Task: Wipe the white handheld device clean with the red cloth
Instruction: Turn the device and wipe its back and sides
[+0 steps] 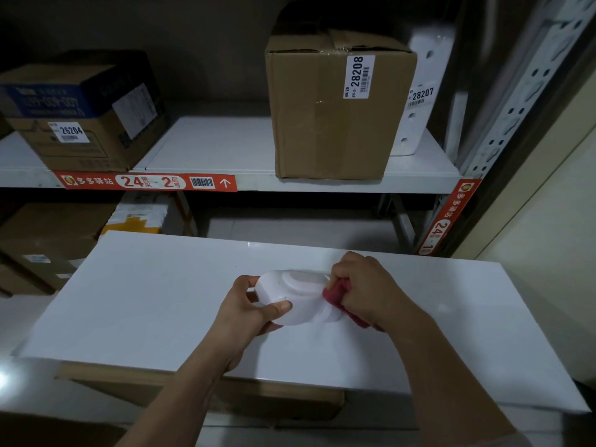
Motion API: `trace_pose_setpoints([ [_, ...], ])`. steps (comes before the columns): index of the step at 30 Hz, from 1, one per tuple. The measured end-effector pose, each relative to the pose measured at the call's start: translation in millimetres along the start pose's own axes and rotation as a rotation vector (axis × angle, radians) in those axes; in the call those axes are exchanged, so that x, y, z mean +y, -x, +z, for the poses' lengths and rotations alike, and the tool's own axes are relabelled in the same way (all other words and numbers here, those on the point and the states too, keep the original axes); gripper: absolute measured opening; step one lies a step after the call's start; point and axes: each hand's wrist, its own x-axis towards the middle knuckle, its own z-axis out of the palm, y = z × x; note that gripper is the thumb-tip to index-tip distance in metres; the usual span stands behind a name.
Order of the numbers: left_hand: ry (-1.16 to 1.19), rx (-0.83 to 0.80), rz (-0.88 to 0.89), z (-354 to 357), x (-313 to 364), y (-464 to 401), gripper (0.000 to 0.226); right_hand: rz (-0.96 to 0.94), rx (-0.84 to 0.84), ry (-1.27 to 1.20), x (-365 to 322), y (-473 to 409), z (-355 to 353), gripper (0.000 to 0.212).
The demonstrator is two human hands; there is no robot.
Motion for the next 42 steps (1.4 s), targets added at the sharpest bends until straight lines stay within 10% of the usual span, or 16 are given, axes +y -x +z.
trace_pose_setpoints([
  [15,0.177,-0.221,-0.175,-12.2,5.0,3.6,0.038,0.123,-0.013,-0.187,-1.7,7.6,-10.0,0.021],
  [24,0.165,-0.21,-0.167,-2.5,7.8,6.5,0.043,-0.138,-0.123,-0.128,-54.1,9.3,-18.3,0.012],
  [31,0.112,-0.187,-0.121,-1.2,8.9,8.2,0.038,0.08,-0.192,-0.086,-35.2,13.0,-33.1,0.027],
  [42,-0.294,-0.109,0.119,7.3,9.9,8.5,0.05,-0.27,-0.068,0.059,-73.5,-5.7,-6.6,0.01],
])
